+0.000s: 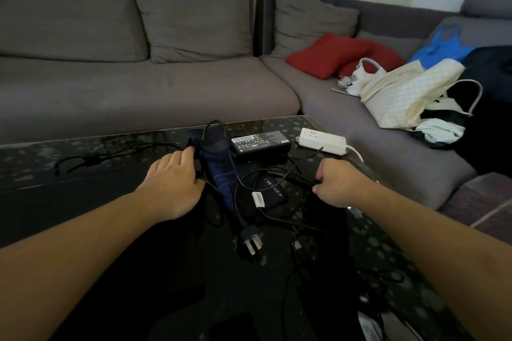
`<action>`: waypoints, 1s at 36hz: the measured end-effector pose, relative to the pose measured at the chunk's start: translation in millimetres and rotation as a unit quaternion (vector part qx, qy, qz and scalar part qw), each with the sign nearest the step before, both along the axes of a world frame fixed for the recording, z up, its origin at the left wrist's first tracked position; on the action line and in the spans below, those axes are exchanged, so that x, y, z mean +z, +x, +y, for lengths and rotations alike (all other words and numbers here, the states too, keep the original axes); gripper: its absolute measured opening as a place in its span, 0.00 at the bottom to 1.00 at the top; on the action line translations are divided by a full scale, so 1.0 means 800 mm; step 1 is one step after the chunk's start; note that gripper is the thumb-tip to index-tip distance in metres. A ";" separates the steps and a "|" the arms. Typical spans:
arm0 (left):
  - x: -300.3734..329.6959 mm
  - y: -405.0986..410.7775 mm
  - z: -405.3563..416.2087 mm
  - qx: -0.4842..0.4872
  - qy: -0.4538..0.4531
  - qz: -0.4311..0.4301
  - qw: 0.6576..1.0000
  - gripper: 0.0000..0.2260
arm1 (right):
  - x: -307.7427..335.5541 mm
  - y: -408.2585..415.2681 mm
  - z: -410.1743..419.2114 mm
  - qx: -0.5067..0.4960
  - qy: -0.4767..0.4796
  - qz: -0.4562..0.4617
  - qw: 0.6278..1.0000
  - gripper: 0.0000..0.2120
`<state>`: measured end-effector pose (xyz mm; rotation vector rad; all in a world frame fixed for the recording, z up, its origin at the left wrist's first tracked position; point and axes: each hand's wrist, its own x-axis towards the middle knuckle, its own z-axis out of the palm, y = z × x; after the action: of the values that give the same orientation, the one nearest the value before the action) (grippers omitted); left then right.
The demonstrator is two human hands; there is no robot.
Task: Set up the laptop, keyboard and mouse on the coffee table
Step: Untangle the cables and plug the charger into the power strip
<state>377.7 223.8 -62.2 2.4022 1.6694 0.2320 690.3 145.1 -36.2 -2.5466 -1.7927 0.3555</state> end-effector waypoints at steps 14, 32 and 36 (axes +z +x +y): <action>0.049 -0.005 -0.031 0.011 -0.113 -0.099 0.989 0.42 | 0.112 0.060 -0.045 -0.131 0.189 0.241 0.943 0.02; 0.089 0.081 -0.041 -0.073 0.109 -0.214 0.968 0.14 | 0.171 0.102 -0.088 -0.118 0.400 0.440 0.795 0.16; 0.074 0.114 -0.011 -0.085 0.070 -0.188 0.976 0.19 | 0.136 0.142 -0.095 -0.046 0.440 0.561 0.700 0.16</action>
<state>468.6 214.7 -2.9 2.3897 1.3109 0.7457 803.9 69.0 72.9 -1.1861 -0.9211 0.6336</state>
